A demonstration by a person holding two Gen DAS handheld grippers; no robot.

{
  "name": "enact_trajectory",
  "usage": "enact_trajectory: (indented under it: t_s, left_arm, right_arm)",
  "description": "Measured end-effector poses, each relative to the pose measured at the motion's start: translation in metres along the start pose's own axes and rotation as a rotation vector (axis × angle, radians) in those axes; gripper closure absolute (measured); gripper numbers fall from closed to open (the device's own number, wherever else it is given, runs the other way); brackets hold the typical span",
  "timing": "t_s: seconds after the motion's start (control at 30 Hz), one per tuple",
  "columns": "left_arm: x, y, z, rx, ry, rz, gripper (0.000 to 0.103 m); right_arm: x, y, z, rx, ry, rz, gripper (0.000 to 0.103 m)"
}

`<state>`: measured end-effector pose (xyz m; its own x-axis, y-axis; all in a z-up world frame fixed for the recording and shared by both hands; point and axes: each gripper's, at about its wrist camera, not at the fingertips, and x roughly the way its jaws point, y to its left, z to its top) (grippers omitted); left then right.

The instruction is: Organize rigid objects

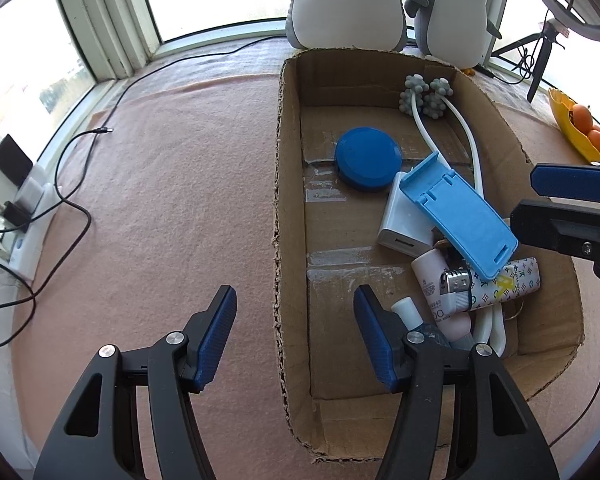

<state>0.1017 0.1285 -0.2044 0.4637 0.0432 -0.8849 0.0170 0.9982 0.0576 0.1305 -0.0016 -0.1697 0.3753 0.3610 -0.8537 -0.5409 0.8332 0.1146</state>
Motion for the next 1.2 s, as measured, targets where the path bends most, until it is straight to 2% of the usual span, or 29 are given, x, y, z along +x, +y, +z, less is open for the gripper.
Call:
enact_trajectory:
  t_s: [0.23, 0.3, 0.53, 0.6, 0.67, 0.87, 1.2]
  left_arm:
    - [-0.021, 0.001, 0.002, 0.003, -0.045, 0.023, 0.041]
    - [-0.028, 0.001, 0.001, -0.001, -0.058, 0.026, 0.033]
    - [-0.060, -0.003, -0.005, -0.002, -0.100, 0.024, 0.033]
    - [-0.073, -0.005, -0.006, -0.008, -0.119, 0.021, 0.030]
    - [-0.087, -0.007, -0.005, -0.010, -0.149, 0.022, 0.022]
    - [-0.125, -0.012, -0.003, -0.035, -0.231, 0.018, 0.022]
    - [-0.165, -0.027, -0.008, -0.031, -0.307, 0.010, 0.022]
  right_arm:
    - [-0.036, -0.007, -0.012, 0.048, -0.072, -0.010, 0.057]
    - [-0.045, -0.010, -0.015, 0.069, -0.085, -0.016, 0.050]
    - [-0.074, -0.011, -0.031, 0.085, -0.141, -0.062, 0.049]
    - [-0.084, -0.013, -0.036, 0.101, -0.161, -0.076, 0.045]
    - [-0.096, -0.015, -0.041, 0.115, -0.186, -0.106, 0.037]
    - [-0.129, -0.019, -0.055, 0.155, -0.262, -0.206, 0.035]
    - [-0.160, -0.020, -0.077, 0.208, -0.319, -0.269, 0.032]
